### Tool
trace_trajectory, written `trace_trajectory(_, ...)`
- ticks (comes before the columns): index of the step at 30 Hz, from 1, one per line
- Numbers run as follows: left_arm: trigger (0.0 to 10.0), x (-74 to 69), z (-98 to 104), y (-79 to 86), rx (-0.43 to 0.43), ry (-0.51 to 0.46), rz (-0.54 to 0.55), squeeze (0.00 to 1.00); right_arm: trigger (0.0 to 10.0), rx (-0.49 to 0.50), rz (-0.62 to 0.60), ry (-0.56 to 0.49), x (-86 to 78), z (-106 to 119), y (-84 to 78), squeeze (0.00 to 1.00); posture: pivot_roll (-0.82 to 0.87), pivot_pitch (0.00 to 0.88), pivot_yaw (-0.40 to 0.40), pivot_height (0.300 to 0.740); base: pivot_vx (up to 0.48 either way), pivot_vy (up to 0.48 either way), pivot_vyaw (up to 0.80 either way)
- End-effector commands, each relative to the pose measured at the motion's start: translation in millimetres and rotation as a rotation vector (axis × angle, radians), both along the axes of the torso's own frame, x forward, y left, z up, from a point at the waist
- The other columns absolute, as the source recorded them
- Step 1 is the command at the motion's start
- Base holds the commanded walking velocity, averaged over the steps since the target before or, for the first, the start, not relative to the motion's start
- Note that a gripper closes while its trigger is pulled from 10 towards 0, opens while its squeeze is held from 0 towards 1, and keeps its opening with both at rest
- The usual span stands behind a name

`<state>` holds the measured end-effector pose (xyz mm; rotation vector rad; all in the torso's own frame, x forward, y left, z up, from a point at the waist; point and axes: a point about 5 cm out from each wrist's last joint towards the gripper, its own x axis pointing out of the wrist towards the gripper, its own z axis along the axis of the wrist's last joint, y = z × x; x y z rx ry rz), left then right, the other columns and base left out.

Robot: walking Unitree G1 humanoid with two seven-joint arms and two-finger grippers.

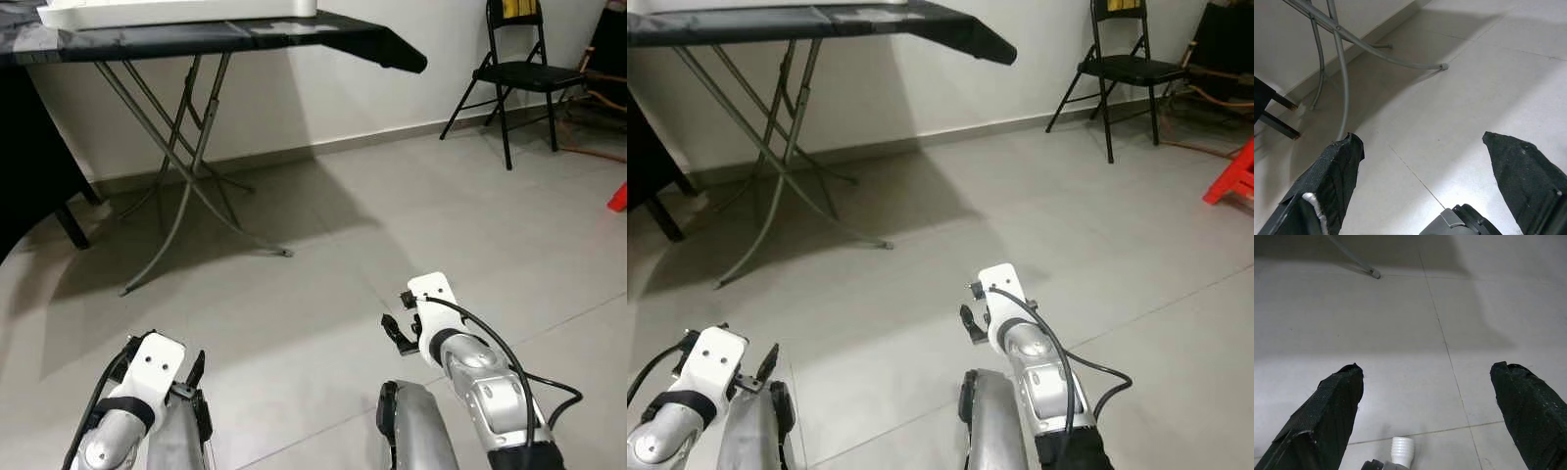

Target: Building children table

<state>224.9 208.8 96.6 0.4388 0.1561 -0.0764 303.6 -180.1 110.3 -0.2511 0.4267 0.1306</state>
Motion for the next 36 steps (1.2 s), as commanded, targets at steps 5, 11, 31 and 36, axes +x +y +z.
trace_trajectory(5, 10.0, -0.1, -2.9, 1.0, 0.021, 0.007, -0.001, 0.00, 10.0, 0.010, 0.008, -0.014, -0.1, 1.1, 2.2, 0.00, -0.02, 0.000, -0.036, 0.345, 0.000, 0.000, 0.00)
trace_trajectory(11, 10.0, -0.3, -3.0, 1.0, 0.024, 0.009, -0.002, 0.00, 10.0, -0.003, -0.015, -0.033, 0.5, 3.5, -1.2, 0.00, -0.02, 0.000, -0.033, 0.325, 0.000, 0.000, 0.00)
trace_trajectory(31, 10.0, -2.6, -5.4, 1.7, 0.032, 0.016, 0.002, 0.00, 10.0, -0.097, -0.385, -0.045, -15.5, 0.6, -49.8, 0.00, -0.03, 0.000, -0.037, 0.300, 0.000, 0.000, 0.00)
trace_trajectory(36, 10.0, -5.7, -6.3, 3.2, 0.034, 0.021, 0.006, 0.00, 10.0, -0.082, -0.343, 0.135, -41.6, -21.4, -46.7, 0.00, -0.03, 0.000, -0.044, 0.300, 0.000, 0.000, 0.00)
